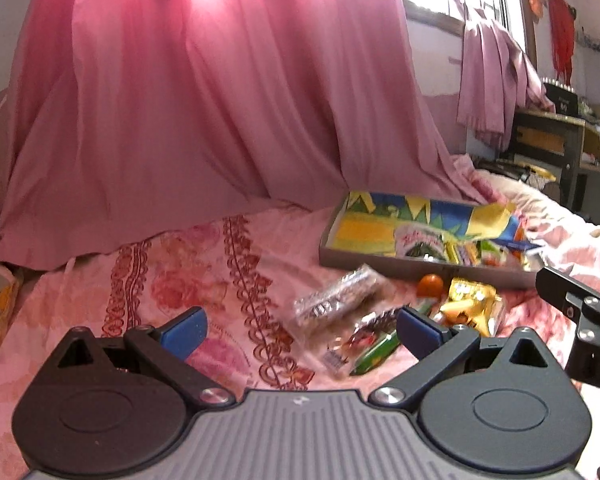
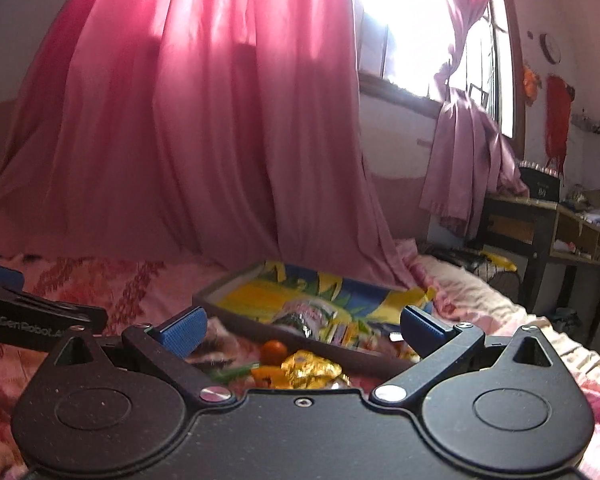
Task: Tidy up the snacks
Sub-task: 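Move both open tools back toward the snack pile beside the tray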
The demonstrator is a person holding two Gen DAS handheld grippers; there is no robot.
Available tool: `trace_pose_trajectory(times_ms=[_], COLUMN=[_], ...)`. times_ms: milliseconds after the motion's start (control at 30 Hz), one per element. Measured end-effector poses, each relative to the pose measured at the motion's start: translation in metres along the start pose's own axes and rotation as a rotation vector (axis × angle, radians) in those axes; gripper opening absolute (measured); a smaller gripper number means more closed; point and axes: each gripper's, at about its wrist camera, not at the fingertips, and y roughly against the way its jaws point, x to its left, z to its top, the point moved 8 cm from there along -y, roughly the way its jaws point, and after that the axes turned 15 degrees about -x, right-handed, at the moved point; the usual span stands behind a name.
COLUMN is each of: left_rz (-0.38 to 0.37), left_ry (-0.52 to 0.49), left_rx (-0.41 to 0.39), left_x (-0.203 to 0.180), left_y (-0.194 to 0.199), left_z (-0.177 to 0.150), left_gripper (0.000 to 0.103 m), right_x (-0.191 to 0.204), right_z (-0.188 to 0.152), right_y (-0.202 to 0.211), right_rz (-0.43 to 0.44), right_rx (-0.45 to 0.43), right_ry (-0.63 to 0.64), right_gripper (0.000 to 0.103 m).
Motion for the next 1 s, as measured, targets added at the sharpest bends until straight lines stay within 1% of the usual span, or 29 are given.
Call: trace_pose_trajectory(times_ms=[133, 267, 433, 600, 733, 833, 900, 1000], left_rz=[-0.017, -0.081, -0.146, -0.227, -0.268, -0.274, -0.281, -0.292], left_ry=[0.011, 0.021, -0.014, -0.044, -0.047, -0.048, -0.044, -0.041], left_rx=[0.022, 0.069, 0.098, 0.166, 0.203, 0.211, 0.22, 0.232], left_x=[-0.001, -0.008, -0.018, -0.023, -0.026, -0.028, -0.028, -0.029], left_y=[-0.006, -0.018, -0.035, -0.052, -0.063, -0.072, -0.076, -0.082], left_z=[-0.009, -0.016, -0.021, -0.032, -0.039, -0.043, -0.045, -0.048], left_gripper=[0.103, 0.103, 0.103, 0.103, 0.103, 0.103, 0.103, 0.103], right_x=[-0.003, -0.003, 0.0, 0.0, -0.001, -0.004, -0.003, 0.002], right_z=[-0.013, -0.023, -0.031, -0.037, -0.041, -0.045, -0.047, -0.046], right_y=[-0.008, -0.015, -0.023, -0.026, -0.032, -0.038, -0.044, -0.059], right_rz=[-0.016, -0.025, -0.028, 0.016, 0.021, 0.019, 0.049, 0.114], right_rx=[0.063, 0.095, 0.124, 0.168, 0.196, 0.213, 0.226, 0.221], right_ry=[-0.027, -0.026, -0.01, -0.091, -0.115, -0.125, -0.123, -0.063], right_gripper=[0.102, 0.102, 0.102, 0.102, 0.102, 0.102, 0.102, 0.102])
